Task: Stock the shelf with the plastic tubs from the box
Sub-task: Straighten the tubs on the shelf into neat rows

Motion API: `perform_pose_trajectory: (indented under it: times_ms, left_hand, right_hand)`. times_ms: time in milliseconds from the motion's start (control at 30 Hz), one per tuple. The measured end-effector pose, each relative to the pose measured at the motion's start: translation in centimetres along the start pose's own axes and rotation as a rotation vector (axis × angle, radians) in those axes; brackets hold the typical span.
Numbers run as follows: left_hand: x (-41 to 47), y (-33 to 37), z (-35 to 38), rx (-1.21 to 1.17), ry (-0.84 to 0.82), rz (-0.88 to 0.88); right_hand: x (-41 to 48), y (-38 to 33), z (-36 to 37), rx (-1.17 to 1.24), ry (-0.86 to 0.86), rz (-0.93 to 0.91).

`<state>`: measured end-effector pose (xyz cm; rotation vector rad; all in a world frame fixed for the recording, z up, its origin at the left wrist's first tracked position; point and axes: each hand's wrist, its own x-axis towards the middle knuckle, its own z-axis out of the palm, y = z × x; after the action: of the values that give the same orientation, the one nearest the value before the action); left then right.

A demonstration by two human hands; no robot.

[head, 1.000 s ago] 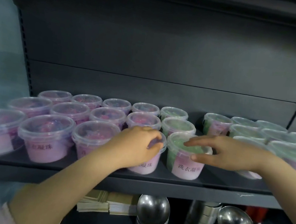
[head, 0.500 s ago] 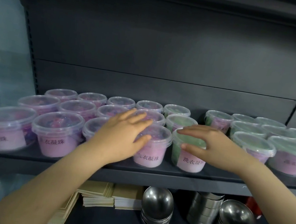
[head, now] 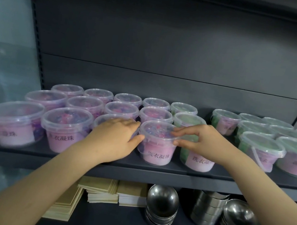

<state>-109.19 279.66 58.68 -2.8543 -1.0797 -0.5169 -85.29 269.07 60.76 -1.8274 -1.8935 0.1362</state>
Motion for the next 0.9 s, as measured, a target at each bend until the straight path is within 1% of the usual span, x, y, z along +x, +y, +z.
perform_pose_trajectory:
  times_ms: [100,200,267,333,400,467,500,700,833,900]
  left_hand:
    - [0.4,0.6,-0.1,0.009,-0.007,-0.004]
    - [1.1,2.5,0.2,0.002,0.118,0.124]
    - [1.7,3.8,0.1,-0.070,0.131,0.184]
    - [2.2,4.4,0.2,-0.057,0.090,0.211]
    - [2.5,4.3,0.3,-0.043,0.053,0.230]
    - [2.6,3.9,0.3,-0.101,0.030,0.232]
    - [2.6,3.7,0.2,-0.134,0.024,0.230]
    - [2.8,3.5,0.4,-0.183,0.022,0.216]
    - [3.5,3.6,-0.5,-0.153,-0.038,0.175]
    - [3.7,3.8,-1.0,-0.196,-0.061,0.150]
  right_hand:
    - [-0.3,-0.3,0.0,-0.021,0.015,0.005]
    - [-0.9,-0.1,-0.8,-0.030,0.068,-0.006]
    - [-1.6,0.7,-1.9,-0.043,0.086,0.031]
    - [-2.5,1.9,-3.2,-0.115,0.045,0.101]
    - [-3.4,3.0,-4.1,-0.116,-0.049,0.145]
    - [-4.0,3.6,-4.5,-0.066,-0.123,0.134]
    - [-4.1,3.9,-4.5,-0.051,-0.132,0.127]
    - [-3.4,4.5,-4.5,0.018,-0.142,0.165]
    - [-3.4,4.3,-4.5,0.030,-0.135,0.165]
    - [-3.7,4.4,-4.7,0.005,-0.153,0.145]
